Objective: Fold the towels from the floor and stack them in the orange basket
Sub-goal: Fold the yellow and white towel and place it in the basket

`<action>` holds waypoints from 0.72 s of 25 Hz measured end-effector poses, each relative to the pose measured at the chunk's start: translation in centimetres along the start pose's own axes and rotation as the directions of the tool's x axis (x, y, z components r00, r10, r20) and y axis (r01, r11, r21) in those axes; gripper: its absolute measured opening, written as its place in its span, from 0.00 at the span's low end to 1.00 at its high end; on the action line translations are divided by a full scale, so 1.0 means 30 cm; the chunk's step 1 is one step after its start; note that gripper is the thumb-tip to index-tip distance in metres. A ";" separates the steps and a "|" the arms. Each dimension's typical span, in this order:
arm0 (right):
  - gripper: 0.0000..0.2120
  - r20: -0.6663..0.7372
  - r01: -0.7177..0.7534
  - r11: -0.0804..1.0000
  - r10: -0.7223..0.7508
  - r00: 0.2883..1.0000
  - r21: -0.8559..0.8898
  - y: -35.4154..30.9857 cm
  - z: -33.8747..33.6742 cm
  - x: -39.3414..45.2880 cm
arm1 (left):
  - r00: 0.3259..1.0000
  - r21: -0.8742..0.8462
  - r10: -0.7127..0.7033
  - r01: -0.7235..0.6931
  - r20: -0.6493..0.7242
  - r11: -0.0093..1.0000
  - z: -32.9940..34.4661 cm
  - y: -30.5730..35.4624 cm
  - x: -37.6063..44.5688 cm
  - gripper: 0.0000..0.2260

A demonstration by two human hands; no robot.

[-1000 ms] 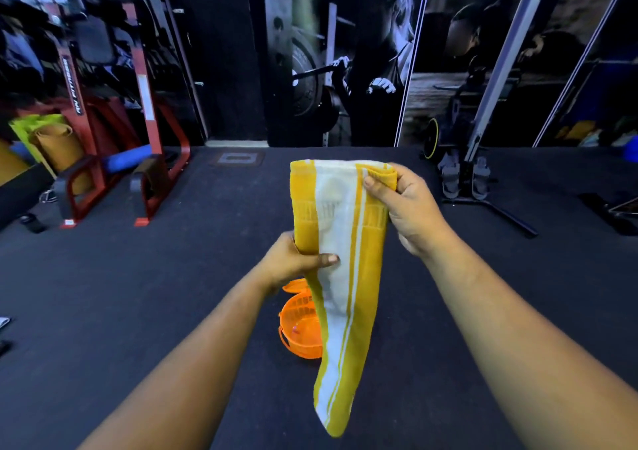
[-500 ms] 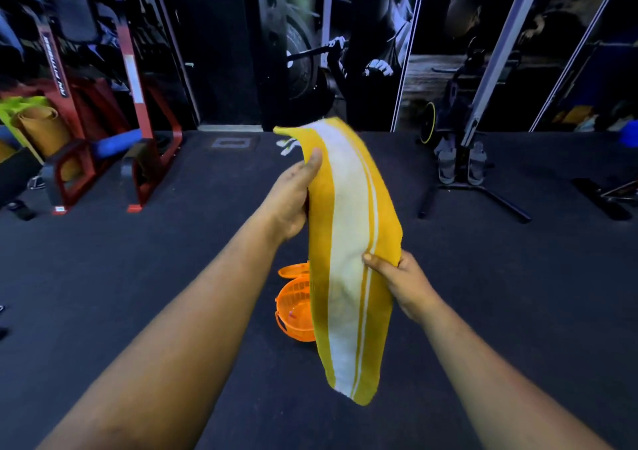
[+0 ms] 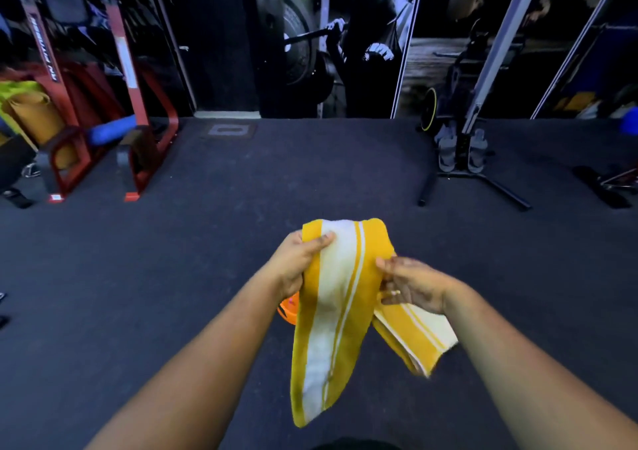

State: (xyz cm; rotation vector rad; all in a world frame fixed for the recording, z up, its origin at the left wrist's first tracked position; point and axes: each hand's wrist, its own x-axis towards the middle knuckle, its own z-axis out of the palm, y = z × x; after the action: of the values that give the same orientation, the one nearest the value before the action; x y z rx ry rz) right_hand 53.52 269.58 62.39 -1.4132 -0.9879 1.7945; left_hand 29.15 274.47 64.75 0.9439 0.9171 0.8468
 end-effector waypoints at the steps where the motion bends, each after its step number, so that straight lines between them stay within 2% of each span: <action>1: 0.22 0.038 0.019 0.999 -0.018 0.999 -0.037 0.034 0.005 -0.007 | 1.000 -0.005 0.005 -0.005 0.005 1.000 -0.001 0.017 0.008 0.10; 2: 0.16 0.018 0.088 0.996 -0.088 0.996 -0.005 0.050 0.020 -0.009 | 1.000 0.024 -0.007 0.006 0.030 1.000 -0.005 0.025 0.007 0.12; 3: 0.11 -0.060 0.168 0.985 -0.165 0.984 0.045 0.051 0.033 -0.006 | 0.997 0.099 -0.041 0.035 0.063 0.994 -0.014 0.020 0.000 0.14; 5: 0.08 -0.220 0.275 0.959 -0.254 0.942 0.069 0.032 0.053 -0.002 | 0.989 0.297 -0.116 0.086 0.087 0.951 -0.030 -0.019 -0.018 0.14; 6: 0.08 -0.260 0.297 0.953 -0.274 0.926 0.053 0.024 0.061 0.005 | 0.992 0.335 -0.107 0.078 0.068 0.939 -0.034 -0.030 -0.022 0.15; 9: 0.10 -0.249 0.371 0.920 -0.333 0.909 0.125 0.023 0.080 0.016 | 0.999 0.258 0.040 -0.036 -0.009 0.965 -0.022 0.001 0.007 0.18; 10: 0.13 -0.214 0.384 0.914 -0.353 0.911 0.131 0.016 0.084 0.016 | 0.997 0.235 0.073 -0.078 0.026 0.969 -0.022 0.021 0.019 0.16; 12: 0.18 -0.163 0.395 0.918 -0.394 0.905 -0.027 -0.014 0.078 0.015 | 0.985 0.276 0.103 -0.138 0.136 0.951 -0.014 0.050 0.019 0.13; 14: 0.15 -0.228 0.412 0.895 -0.442 0.868 -0.170 -0.056 0.051 0.023 | 0.981 0.342 0.148 -0.182 0.125 0.922 -0.010 0.065 0.019 0.11; 16: 0.09 -0.291 0.450 0.883 -0.470 0.834 -0.137 -0.099 0.041 0.021 | 0.963 0.357 0.265 -0.265 0.049 0.896 0.002 0.085 0.022 0.10; 18: 0.08 -0.310 0.428 0.891 -0.454 0.835 -0.154 -0.128 0.050 0.025 | 0.958 0.408 0.286 -0.250 -0.028 0.878 0.011 0.106 0.039 0.08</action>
State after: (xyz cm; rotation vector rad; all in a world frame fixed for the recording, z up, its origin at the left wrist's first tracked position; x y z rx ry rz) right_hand 52.02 271.92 65.52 -1.3442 -1.0980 1.1401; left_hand 29.29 276.51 67.46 1.4269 1.0755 0.9597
